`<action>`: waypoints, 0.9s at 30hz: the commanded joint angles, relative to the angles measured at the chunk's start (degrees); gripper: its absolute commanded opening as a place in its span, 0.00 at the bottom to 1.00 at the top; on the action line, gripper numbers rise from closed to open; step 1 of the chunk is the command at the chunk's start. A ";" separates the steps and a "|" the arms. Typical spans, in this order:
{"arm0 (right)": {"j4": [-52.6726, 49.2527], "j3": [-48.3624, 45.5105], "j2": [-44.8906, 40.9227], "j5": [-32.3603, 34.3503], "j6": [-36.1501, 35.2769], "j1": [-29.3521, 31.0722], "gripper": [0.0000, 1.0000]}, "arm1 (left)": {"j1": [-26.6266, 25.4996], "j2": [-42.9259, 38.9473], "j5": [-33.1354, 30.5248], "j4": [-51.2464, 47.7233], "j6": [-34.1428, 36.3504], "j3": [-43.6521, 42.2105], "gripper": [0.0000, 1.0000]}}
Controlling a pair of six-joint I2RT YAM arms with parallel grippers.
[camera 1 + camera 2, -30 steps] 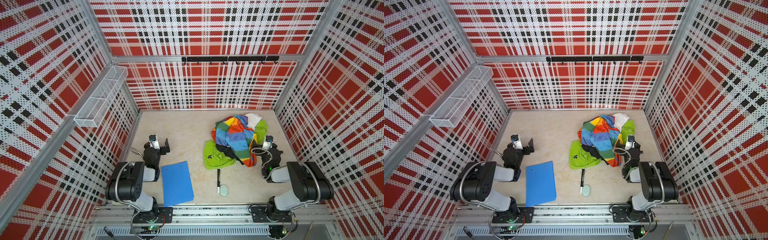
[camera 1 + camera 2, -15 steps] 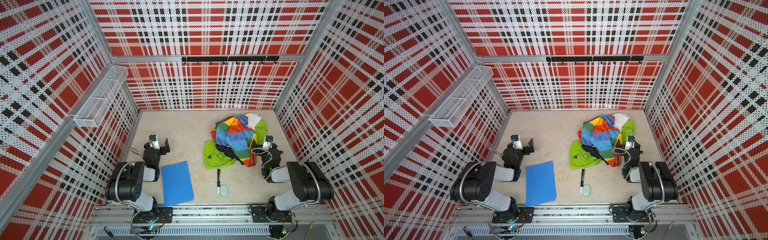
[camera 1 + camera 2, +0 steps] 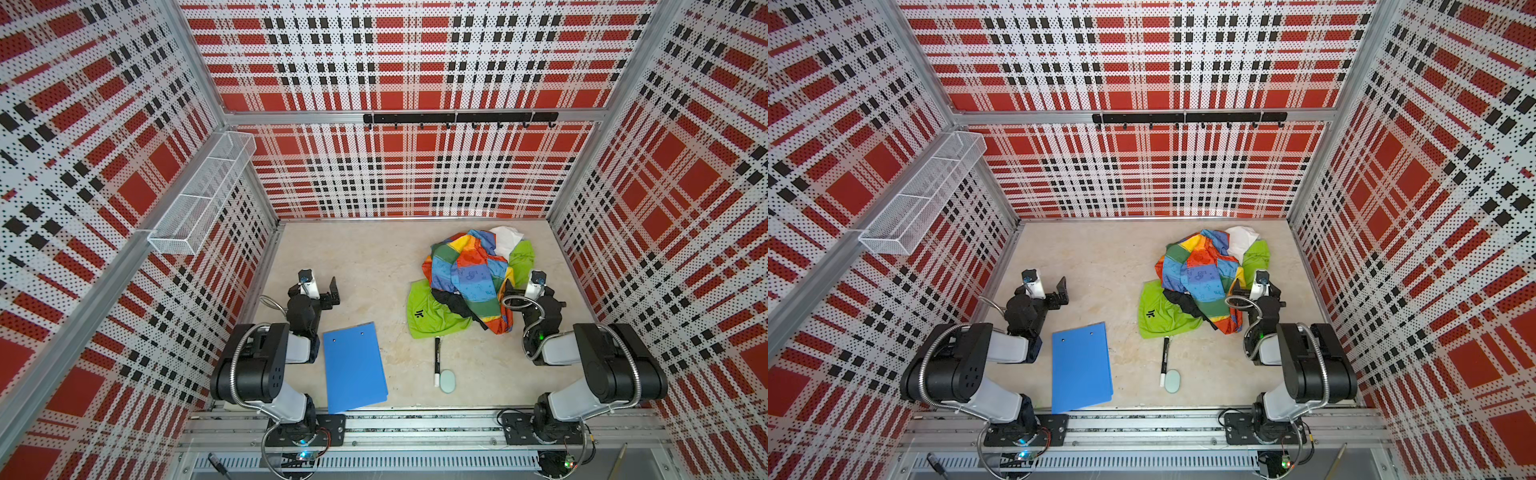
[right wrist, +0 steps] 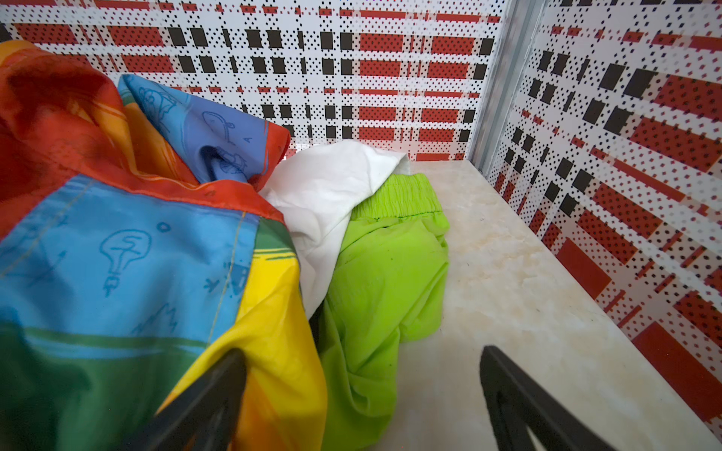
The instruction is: Pick out a specific cloth from the pile
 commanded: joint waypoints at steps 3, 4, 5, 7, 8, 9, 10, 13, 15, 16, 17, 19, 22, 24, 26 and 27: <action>4.04 1.12 0.49 -0.12 -0.81 0.30 1.00 | -0.38 0.53 0.55 1.91 0.47 1.15 0.99; 4.02 1.08 0.44 -0.15 -0.81 0.29 1.00 | -0.37 0.53 0.62 1.91 0.45 1.15 0.99; 4.00 1.06 0.44 -0.14 -0.81 0.29 1.00 | -0.34 0.53 0.56 1.91 0.52 1.15 0.99; 4.08 1.06 0.44 -0.15 -0.81 0.30 1.00 | -0.36 0.53 0.59 1.91 0.44 1.15 0.99; 4.00 1.08 0.44 -0.13 -0.81 0.30 1.00 | -0.31 0.54 0.56 1.91 0.50 1.15 0.99; 4.02 1.11 0.44 -0.13 -0.81 0.30 1.00 | -0.38 0.56 0.55 1.91 0.47 1.15 0.99; 3.95 1.05 0.44 -0.13 -0.81 0.30 1.00 | -0.35 0.53 0.56 1.91 0.45 1.15 0.99; 4.02 1.10 0.44 -0.15 -0.81 0.30 1.00 | -0.20 0.53 0.86 1.91 0.35 1.15 0.99; 3.51 1.40 0.52 -0.28 -0.62 0.15 1.00 | 0.62 0.52 2.29 1.99 -0.24 1.00 0.99; 3.58 1.33 0.39 -0.78 -0.31 -0.29 1.00 | 1.08 0.45 3.11 2.29 -0.50 0.83 0.99; 3.86 1.14 0.34 -0.27 -0.17 -0.31 1.00 | 1.19 0.44 3.37 2.60 -0.61 0.71 0.99; 6.78 -0.24 0.26 1.25 0.79 -0.26 1.00 | 1.30 0.24 3.93 3.54 -0.61 0.09 0.99; 8.17 -1.96 -2.12 1.84 1.02 -0.40 1.00 | 1.35 -1.15 2.94 4.93 -0.90 -1.13 0.99; 4.44 -1.58 -5.24 2.61 1.13 -0.40 1.00 | 1.13 -4.07 1.54 1.20 -0.87 -0.58 0.99; -0.40 -1.08 -9.64 3.09 1.13 -0.40 1.00 | -0.05 -8.09 -1.19 -5.85 -0.51 1.21 0.99; -2.78 -0.75 -11.73 3.16 1.13 -0.40 1.00 | -1.01 -10.13 -2.97 -10.04 -0.28 2.42 0.99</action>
